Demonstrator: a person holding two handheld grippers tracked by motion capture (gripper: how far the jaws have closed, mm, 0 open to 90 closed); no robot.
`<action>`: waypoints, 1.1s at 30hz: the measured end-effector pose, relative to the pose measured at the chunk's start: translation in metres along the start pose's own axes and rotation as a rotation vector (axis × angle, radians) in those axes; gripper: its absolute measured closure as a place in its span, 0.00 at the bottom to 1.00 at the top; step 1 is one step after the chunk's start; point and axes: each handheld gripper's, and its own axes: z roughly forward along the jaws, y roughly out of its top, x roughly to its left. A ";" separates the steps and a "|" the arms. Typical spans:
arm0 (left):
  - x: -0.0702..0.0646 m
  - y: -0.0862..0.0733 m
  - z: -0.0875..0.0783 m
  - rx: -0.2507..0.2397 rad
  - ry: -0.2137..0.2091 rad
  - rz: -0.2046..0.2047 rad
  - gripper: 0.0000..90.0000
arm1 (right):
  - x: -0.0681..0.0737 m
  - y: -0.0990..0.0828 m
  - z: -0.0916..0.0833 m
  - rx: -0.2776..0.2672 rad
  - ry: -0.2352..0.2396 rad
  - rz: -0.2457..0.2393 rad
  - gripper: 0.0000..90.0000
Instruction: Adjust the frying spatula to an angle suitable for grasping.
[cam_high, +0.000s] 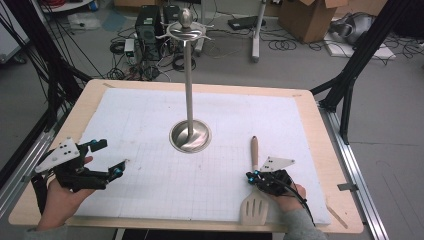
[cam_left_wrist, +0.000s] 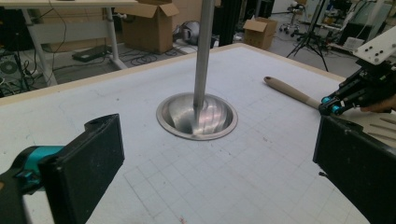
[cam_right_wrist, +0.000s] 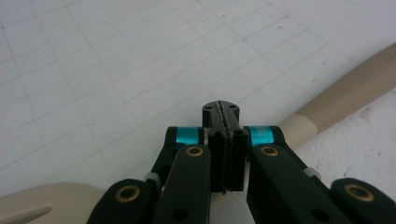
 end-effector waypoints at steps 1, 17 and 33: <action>0.000 0.000 0.000 0.002 0.000 0.000 0.03 | 0.001 0.000 0.000 0.005 0.003 0.001 1.00; 0.000 -0.002 0.002 0.007 -0.002 -0.003 0.03 | -0.001 -0.011 -0.013 -0.011 0.011 -0.008 1.00; 0.001 -0.002 0.000 0.004 0.003 -0.002 0.03 | -0.005 -0.032 -0.033 -0.047 0.025 0.007 1.00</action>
